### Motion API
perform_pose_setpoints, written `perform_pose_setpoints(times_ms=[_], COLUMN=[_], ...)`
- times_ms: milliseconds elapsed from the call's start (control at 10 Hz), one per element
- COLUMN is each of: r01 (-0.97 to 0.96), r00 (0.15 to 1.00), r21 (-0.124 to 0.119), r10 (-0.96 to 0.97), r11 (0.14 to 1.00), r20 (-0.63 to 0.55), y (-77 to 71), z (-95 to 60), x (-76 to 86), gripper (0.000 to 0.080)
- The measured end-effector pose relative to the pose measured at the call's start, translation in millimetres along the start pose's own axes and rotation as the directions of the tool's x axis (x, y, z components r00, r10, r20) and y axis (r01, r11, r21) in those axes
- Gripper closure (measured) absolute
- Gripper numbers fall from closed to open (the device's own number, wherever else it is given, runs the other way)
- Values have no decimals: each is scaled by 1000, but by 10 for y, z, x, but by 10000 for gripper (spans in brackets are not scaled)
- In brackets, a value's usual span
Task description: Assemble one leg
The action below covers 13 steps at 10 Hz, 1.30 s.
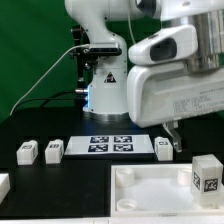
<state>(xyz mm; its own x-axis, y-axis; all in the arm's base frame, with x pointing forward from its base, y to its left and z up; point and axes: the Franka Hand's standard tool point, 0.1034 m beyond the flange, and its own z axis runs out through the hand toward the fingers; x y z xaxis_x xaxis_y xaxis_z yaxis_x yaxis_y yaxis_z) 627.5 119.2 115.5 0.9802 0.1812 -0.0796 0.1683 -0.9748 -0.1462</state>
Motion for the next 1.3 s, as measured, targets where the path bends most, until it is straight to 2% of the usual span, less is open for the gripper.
perform_pose_setpoints(times_ms=[100,200,500,700,900,1100,1200,1300], r01=[0,1,1,4,5,5,4,2], r00=[999,1000,999,999,999,999,999,999], r21=[10,4,1,-3,-3,-3,-4,-4], r10=[0,0,-1,-4,-5,-5,-4,-2], r11=[1000,1000,1000,1000,1000,1000,1000,1000], r20=[35,-18,-33,-47,-48,-48,-48,-48], y=[-6,-2,-49,-19,-25,-24,-14,-5], z=[46,73,196,268,273,275,274,273], x=[69,137,108,90,88,87,88,87], gripper=[150,150,150,150,150,429,429,494])
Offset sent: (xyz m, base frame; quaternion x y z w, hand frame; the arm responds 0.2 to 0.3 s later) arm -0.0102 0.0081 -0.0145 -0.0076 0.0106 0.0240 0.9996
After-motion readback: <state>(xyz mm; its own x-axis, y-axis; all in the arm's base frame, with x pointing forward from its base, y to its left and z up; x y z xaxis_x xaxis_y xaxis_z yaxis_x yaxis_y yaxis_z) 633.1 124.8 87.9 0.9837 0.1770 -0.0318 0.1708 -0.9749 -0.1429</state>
